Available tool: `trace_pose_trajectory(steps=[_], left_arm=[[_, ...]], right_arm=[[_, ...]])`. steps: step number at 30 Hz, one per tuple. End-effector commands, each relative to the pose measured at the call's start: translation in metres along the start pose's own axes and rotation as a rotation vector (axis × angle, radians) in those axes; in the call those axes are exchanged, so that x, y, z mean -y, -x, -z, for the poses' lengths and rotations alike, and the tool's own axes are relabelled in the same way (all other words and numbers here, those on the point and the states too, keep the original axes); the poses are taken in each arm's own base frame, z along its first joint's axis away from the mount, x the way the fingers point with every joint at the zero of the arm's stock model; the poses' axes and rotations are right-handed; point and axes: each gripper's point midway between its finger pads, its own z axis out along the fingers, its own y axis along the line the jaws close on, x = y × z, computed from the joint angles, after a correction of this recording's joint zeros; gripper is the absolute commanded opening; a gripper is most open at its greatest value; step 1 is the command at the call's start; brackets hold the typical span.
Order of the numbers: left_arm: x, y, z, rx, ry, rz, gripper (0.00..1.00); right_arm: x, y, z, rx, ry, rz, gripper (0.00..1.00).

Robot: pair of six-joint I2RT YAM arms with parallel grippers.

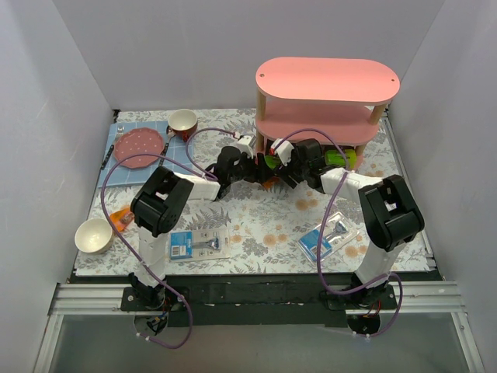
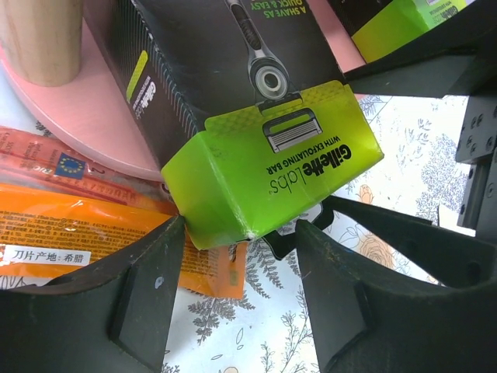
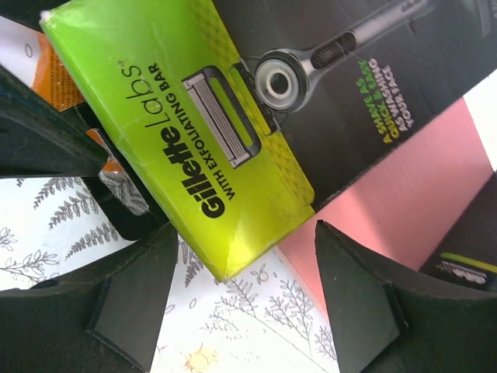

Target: Place and organize the shaving razors onto the shelf

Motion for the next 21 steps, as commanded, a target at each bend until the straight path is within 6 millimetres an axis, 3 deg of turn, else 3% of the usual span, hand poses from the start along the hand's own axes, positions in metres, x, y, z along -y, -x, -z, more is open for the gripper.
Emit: trace_pose_trajectory(steps=[1, 12, 21], left_arm=[[0.015, 0.015, 0.0, 0.031, -0.053, -0.006, 0.57], [0.022, 0.013, -0.003, 0.026, -0.104, 0.013, 0.56], [0.022, 0.016, -0.009, 0.033, -0.097, 0.03, 0.56]], right_arm=[[0.023, 0.038, -0.008, 0.119, -0.055, -0.001, 0.77], [0.056, 0.043, -0.011, 0.099, -0.208, 0.026, 0.77], [0.051, 0.035, -0.009, 0.082, -0.2, 0.032, 0.79]])
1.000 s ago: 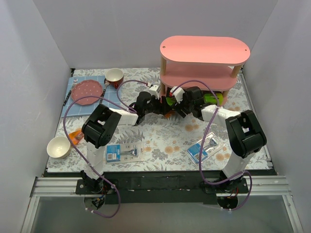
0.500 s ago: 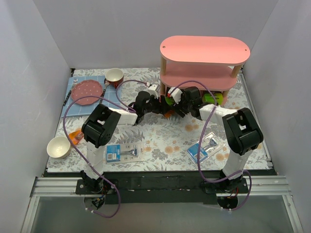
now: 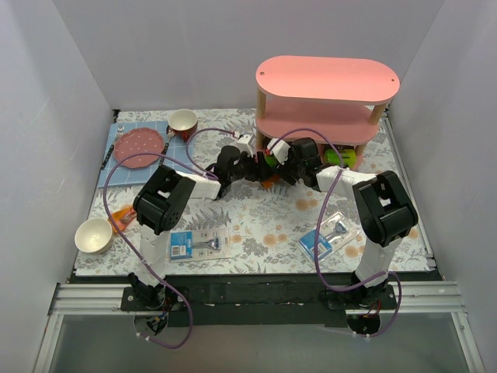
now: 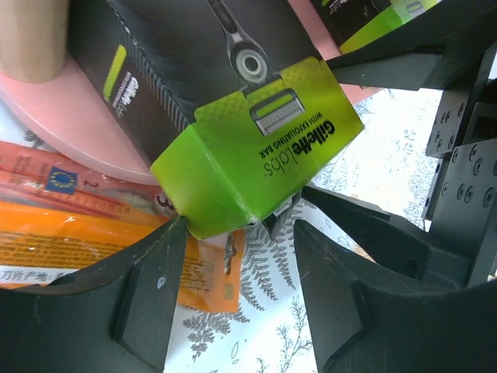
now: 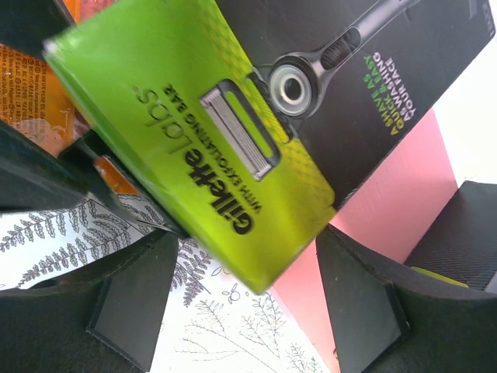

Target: Place and organize the shaving razors onto the shelf

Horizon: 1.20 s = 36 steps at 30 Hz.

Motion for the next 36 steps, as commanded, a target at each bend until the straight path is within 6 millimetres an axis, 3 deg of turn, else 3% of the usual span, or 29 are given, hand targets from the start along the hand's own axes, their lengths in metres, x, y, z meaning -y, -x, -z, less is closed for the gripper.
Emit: trace_pose_trajectory(steps=[1, 13, 21, 26, 28, 30, 33, 34, 36], left_arm=[[0.019, 0.014, -0.005, 0.025, -0.049, -0.007, 0.56], [0.001, 0.035, -0.001, 0.069, 0.066, -0.033, 0.55], [0.009, 0.035, 0.023, 0.053, 0.083, -0.023, 0.57], [0.011, 0.035, 0.046, 0.028, 0.132, -0.005, 0.6], [0.015, 0.039, 0.058, 0.023, 0.139, -0.005, 0.61], [0.018, 0.036, 0.072, -0.005, 0.148, 0.007, 0.61], [0.014, 0.018, 0.089, -0.093, 0.176, 0.059, 0.62], [0.015, 0.019, 0.095, -0.102, 0.184, 0.075, 0.62], [0.011, 0.003, 0.111, -0.18, 0.184, 0.125, 0.64]], right_arm=[[0.042, 0.029, 0.004, 0.094, -0.148, -0.067, 0.79], [0.048, 0.039, -0.002, 0.103, -0.155, -0.073, 0.79], [0.041, 0.041, 0.031, 0.106, -0.133, -0.078, 0.83], [0.016, 0.037, 0.058, 0.077, -0.036, -0.085, 0.86], [-0.004, 0.022, 0.068, 0.017, 0.05, -0.103, 0.86], [-0.011, 0.019, 0.081, -0.009, 0.086, -0.127, 0.87], [-0.031, 0.009, 0.102, -0.062, 0.178, -0.186, 0.88], [-0.034, 0.01, 0.107, -0.068, 0.196, -0.2, 0.88], [-0.05, 0.012, 0.126, -0.061, 0.278, -0.239, 0.88]])
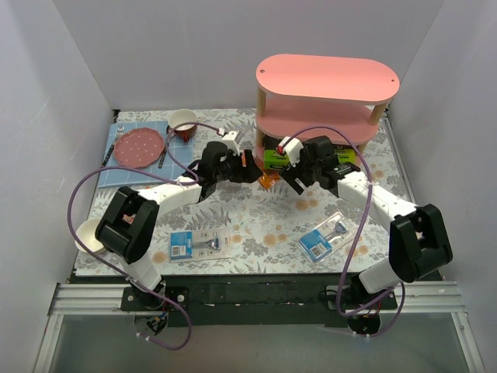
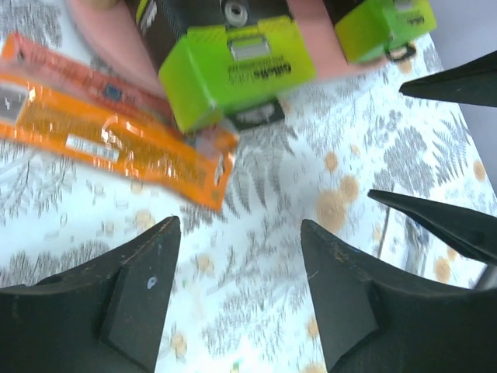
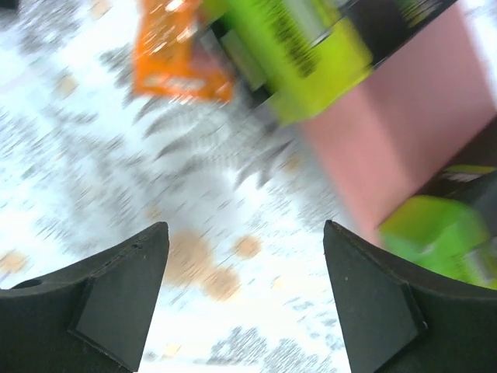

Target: Place and organize the shaving razors onto the shelf

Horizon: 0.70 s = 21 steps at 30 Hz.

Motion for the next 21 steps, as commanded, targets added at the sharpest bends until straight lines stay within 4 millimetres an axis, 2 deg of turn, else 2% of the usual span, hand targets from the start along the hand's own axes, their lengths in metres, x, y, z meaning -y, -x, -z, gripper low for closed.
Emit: trace_pose_trajectory(steps=[1, 2, 3, 5, 6, 7, 10, 12, 16, 21], left_arm=[[-0.008, -0.027, 0.04, -0.165, 0.002, 0.074, 0.64], [-0.007, -0.041, 0.05, -0.235, -0.012, 0.086, 0.64], [-0.01, -0.046, 0.056, -0.258, -0.025, 0.042, 0.64], [0.002, -0.062, 0.074, -0.345, -0.114, 0.002, 0.64], [0.003, -0.062, 0.08, -0.363, -0.144, -0.063, 0.64], [0.004, -0.073, 0.089, -0.418, -0.163, -0.075, 0.64], [0.012, -0.081, 0.106, -0.479, -0.227, -0.145, 0.64], [0.013, -0.078, 0.113, -0.477, -0.243, -0.173, 0.65], [0.003, -0.083, 0.131, -0.561, -0.228, -0.258, 0.66], [-0.021, -0.095, 0.146, -0.656, -0.225, -0.478, 0.65]], right_arm=[[-0.046, -0.016, 0.034, -0.067, 0.202, -0.105, 0.88], [-0.054, -0.015, 0.043, -0.059, 0.237, -0.111, 0.88], [-0.057, -0.017, 0.046, -0.059, 0.249, -0.112, 0.88], [-0.064, -0.025, 0.053, -0.068, 0.275, -0.084, 0.89], [-0.068, -0.033, 0.058, -0.082, 0.301, -0.016, 0.9], [-0.07, -0.037, 0.061, -0.08, 0.322, 0.021, 0.91], [-0.067, -0.053, 0.074, -0.08, 0.359, 0.129, 0.95], [-0.055, -0.056, 0.08, -0.06, 0.361, 0.155, 0.96], [-0.06, -0.069, 0.088, -0.075, 0.478, 0.314, 0.93], [-0.064, -0.106, 0.096, -0.105, 0.565, 0.422, 0.9]])
